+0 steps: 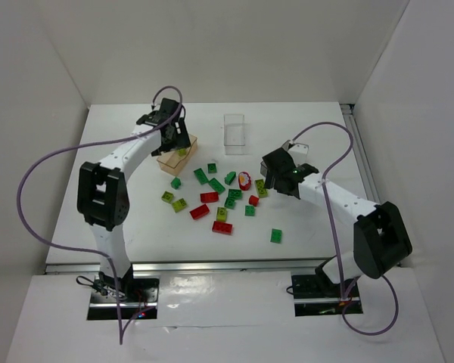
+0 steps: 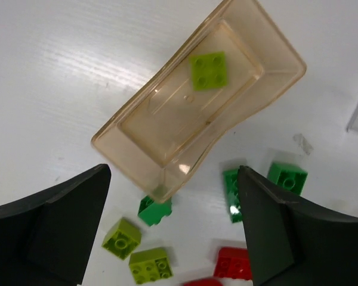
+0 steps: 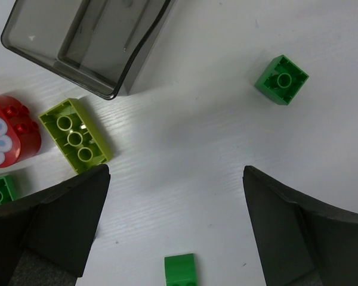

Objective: Sort the legos into containers by color

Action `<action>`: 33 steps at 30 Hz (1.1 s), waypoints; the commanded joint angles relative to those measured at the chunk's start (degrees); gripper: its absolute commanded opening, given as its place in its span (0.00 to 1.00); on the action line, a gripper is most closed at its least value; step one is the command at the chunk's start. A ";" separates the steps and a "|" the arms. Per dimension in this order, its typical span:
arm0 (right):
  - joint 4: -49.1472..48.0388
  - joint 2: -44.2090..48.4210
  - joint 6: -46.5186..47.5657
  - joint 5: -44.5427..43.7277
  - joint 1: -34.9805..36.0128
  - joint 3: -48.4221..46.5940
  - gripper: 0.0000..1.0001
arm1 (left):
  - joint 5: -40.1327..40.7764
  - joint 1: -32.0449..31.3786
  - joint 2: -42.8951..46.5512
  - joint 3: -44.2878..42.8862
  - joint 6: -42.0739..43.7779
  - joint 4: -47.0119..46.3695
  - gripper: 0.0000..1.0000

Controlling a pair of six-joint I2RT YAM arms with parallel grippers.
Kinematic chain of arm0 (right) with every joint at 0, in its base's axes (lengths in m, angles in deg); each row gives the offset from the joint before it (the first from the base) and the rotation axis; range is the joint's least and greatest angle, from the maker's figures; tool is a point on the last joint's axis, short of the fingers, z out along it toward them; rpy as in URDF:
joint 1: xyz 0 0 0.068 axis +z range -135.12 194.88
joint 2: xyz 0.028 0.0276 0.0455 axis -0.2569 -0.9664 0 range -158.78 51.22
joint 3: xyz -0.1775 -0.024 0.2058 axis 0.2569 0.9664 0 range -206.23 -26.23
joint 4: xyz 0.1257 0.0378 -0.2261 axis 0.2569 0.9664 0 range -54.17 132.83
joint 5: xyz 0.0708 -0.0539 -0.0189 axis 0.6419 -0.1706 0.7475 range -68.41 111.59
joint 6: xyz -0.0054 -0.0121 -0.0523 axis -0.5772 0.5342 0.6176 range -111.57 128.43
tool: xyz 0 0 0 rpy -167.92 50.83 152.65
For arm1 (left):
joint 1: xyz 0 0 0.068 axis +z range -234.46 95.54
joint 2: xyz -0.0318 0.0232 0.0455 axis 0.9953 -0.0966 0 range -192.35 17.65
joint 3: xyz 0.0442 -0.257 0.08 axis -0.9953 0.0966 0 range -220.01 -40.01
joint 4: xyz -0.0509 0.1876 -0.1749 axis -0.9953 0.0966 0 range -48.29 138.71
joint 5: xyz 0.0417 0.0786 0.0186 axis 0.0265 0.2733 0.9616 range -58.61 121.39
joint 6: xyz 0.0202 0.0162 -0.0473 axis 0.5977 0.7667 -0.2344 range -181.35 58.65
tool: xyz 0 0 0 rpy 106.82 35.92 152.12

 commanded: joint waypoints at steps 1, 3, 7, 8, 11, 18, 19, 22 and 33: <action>1.27 1.82 -1.18 1.19 0.61 -0.94 1.00 | -1.05 -0.86 12.20 7.38 0.90 0.97 0.95; 0.22 1.82 -1.18 1.89 0.61 -0.94 1.00 | -1.05 -0.87 16.09 16.04 0.37 0.97 0.92; -1.81 2.43 -1.10 3.22 0.61 -0.25 1.00 | -3.24 -0.87 23.40 30.29 -3.75 -1.91 0.88; -2.42 2.43 -1.09 3.83 1.13 -0.24 1.00 | -3.95 -0.87 24.19 32.60 -3.76 -3.33 0.87; -1.73 1.12 -1.09 4.70 1.14 -0.93 1.00 | -5.97 -0.87 24.73 37.54 -5.43 -8.67 0.87; -1.54 0.93 -1.62 5.76 1.14 -1.12 1.00 | -6.77 -0.87 18.67 37.55 -5.43 -11.43 0.83; -1.54 0.94 -1.62 5.77 1.14 -1.12 1.00 | -6.07 -0.87 18.05 37.55 -5.43 -11.95 0.81; -1.54 0.94 -1.62 5.77 1.14 -1.12 1.00 | -4.75 -0.87 15.77 36.41 -5.43 -11.95 0.77; -1.63 0.41 -1.62 4.62 1.14 -0.06 1.00 | -2.55 -0.87 18.30 35.79 -6.05 -9.84 0.50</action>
